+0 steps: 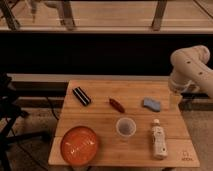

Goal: Move the arm in a circular motion

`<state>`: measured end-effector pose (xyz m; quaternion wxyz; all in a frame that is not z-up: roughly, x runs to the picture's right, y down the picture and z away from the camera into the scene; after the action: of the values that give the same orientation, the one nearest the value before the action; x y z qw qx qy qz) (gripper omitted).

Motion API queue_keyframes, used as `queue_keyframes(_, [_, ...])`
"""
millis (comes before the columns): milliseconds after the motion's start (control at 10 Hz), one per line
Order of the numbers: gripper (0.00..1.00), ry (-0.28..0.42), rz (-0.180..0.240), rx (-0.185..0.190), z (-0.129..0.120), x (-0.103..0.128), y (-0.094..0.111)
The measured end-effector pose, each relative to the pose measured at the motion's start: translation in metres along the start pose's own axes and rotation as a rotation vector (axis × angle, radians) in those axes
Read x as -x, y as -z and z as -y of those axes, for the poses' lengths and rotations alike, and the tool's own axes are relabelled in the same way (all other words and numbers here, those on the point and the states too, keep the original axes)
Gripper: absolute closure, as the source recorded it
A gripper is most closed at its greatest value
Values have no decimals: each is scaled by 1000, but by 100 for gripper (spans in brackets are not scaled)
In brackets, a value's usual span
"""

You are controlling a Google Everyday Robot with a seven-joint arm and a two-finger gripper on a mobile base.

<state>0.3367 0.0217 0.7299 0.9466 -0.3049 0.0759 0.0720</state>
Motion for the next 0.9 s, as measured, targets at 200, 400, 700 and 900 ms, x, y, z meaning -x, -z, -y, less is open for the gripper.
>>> queue_keyframes(200, [20, 28, 15, -3, 28, 52, 5])
queue_keyframes(400, [20, 82, 19, 5, 40, 106, 7])
queue_keyframes(700, [20, 202, 22, 10, 33, 179, 7])
queue_keyframes(900, [20, 311, 12, -7, 8, 225, 14])
